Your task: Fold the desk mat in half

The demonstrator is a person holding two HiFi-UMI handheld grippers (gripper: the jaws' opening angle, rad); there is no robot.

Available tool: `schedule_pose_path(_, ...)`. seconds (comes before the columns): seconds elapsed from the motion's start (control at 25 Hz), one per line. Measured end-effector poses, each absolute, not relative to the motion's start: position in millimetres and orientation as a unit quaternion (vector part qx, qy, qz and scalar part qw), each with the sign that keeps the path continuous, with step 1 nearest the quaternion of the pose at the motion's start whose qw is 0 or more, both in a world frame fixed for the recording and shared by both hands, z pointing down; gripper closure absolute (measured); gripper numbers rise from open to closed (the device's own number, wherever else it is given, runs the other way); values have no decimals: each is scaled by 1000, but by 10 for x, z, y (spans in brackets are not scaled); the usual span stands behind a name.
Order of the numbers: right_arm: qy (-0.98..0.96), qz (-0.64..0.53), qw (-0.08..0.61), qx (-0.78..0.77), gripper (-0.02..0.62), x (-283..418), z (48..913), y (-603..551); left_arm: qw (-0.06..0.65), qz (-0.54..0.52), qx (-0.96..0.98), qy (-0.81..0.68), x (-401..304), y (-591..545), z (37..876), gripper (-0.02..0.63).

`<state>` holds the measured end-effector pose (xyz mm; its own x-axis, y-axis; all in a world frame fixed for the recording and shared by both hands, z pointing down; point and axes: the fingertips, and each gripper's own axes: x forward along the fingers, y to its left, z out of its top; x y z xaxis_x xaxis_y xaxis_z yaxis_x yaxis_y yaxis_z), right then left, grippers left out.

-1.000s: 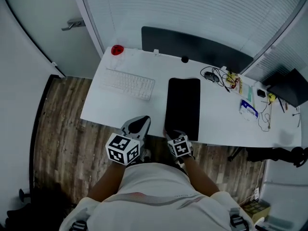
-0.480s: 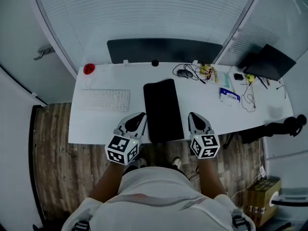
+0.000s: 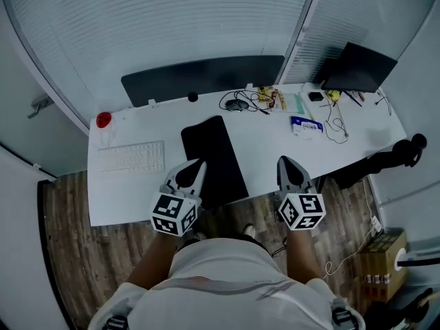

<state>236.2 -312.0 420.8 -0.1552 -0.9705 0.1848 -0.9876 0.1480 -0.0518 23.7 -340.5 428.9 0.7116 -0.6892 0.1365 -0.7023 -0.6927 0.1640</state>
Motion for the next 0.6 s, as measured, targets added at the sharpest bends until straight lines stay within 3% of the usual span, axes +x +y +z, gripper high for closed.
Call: schedule_pose_path(0.6,-779,84,51,619,545,2245,4184,-3067,123,31,912,-389,229,-3163,4364,591)
